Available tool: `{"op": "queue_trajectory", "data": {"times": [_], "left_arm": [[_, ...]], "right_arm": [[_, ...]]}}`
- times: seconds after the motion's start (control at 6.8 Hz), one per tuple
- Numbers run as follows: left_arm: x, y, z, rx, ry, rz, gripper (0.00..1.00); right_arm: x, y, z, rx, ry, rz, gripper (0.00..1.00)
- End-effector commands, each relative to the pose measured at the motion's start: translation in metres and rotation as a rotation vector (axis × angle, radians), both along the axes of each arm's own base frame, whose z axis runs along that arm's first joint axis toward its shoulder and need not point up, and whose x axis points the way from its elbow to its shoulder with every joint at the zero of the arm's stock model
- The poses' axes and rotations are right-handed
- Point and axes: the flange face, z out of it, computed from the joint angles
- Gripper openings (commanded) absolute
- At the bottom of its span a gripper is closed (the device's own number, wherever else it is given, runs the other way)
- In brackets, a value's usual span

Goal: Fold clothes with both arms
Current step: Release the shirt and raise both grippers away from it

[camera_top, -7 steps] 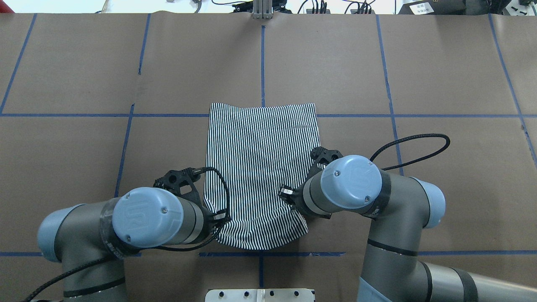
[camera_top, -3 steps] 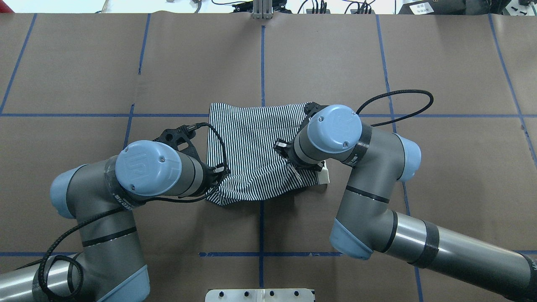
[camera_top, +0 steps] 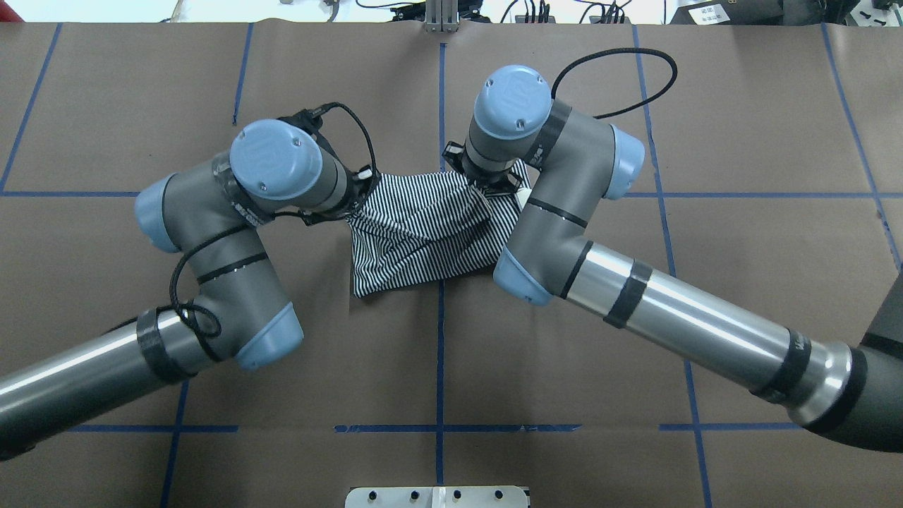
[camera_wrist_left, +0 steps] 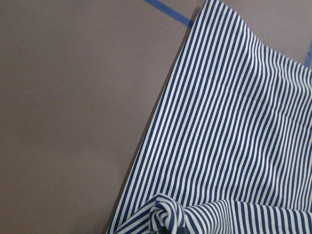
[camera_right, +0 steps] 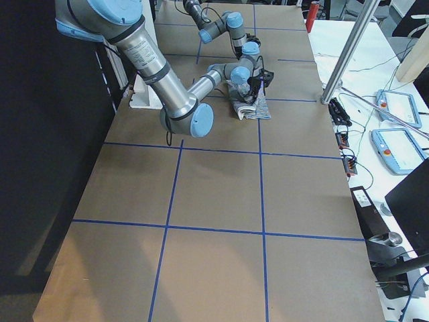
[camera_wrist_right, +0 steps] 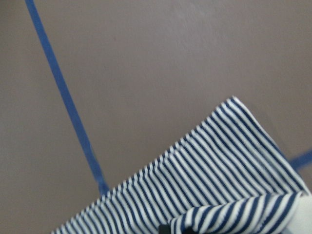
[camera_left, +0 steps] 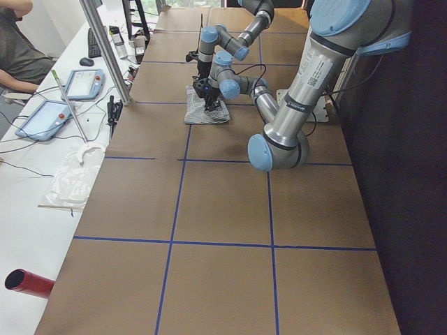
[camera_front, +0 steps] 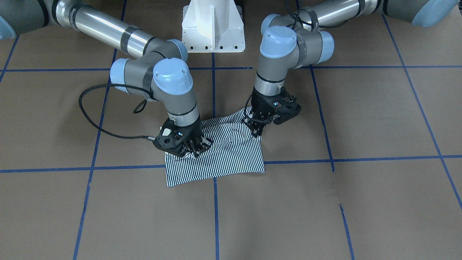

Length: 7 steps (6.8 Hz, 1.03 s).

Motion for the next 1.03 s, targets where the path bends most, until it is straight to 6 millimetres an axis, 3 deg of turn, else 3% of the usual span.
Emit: {"op": "queue_trajectory", "data": {"times": [0.0, 0.29, 0.44, 0.59, 0.74, 0.88], "left_arm": [[-0.030, -0.071, 0.040, 0.069, -0.013, 0.012, 1.00], [-0.038, -0.074, 0.037, 0.055, 0.009, 0.036, 1.00], [-0.059, -0.080, 0.030, 0.018, 0.060, 0.086, 1.00], [-0.090, -0.060, 0.019, 0.032, 0.118, 0.111, 1.00], [-0.088, -0.052, 0.000, 0.009, 0.151, 0.098, 1.00], [-0.042, -0.017, -0.007, -0.117, 0.209, 0.078, 1.00]], "right_arm": [[0.042, -0.079, 0.032, 0.095, 0.046, -0.053, 1.00], [0.069, -0.095, 0.045, 0.099, 0.039, -0.112, 1.00], [0.074, -0.096, 0.044, 0.115, 0.035, -0.143, 1.00], [0.077, -0.096, 0.041, 0.122, 0.031, -0.153, 1.00], [0.096, -0.104, 0.041, 0.123, 0.024, -0.184, 1.00], [0.119, -0.111, 0.048, 0.141, 0.043, -0.234, 1.00]]}}
